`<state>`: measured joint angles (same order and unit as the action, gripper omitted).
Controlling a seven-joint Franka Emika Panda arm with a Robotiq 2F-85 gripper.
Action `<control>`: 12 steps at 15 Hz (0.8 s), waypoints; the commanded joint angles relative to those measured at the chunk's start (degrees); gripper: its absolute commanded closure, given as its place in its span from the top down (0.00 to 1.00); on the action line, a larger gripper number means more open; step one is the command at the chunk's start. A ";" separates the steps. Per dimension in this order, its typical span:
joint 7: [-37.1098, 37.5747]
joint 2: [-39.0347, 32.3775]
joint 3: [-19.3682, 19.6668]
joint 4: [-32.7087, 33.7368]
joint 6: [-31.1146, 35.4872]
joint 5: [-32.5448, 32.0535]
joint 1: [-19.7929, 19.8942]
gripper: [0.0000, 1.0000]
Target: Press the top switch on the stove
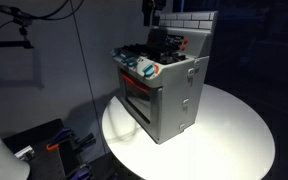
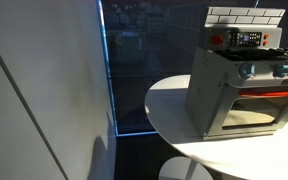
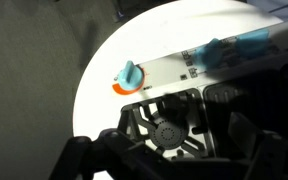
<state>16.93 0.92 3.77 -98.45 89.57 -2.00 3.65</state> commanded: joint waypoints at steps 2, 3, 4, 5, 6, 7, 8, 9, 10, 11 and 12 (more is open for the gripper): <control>-5.57 3.71 -0.91 -0.48 -3.52 -2.38 -0.68 1.00; -6.62 4.80 -1.10 -1.32 -2.86 -2.97 -0.85 1.00; -7.49 5.79 -1.26 -2.05 -2.14 -3.37 -1.02 1.00; -8.19 6.98 -1.46 -3.03 -1.25 -3.79 -1.19 1.00; -9.09 8.02 -1.60 -3.74 -0.91 -3.98 -1.31 1.00; -9.78 9.19 -1.75 -4.62 -0.27 -4.15 -1.45 1.00; -10.71 10.27 -1.86 -5.58 0.57 -4.08 -1.54 1.00; -11.47 11.35 -1.93 -6.57 1.38 -4.00 -1.61 1.00; -12.14 12.32 -2.00 -7.47 2.12 -3.80 -1.64 1.00; -12.78 13.09 -2.06 -8.23 2.67 -3.67 -1.65 1.00; -13.18 13.74 -2.09 -8.94 3.37 -3.49 -1.64 1.00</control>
<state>6.12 11.22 1.72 -103.90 90.51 -5.07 2.15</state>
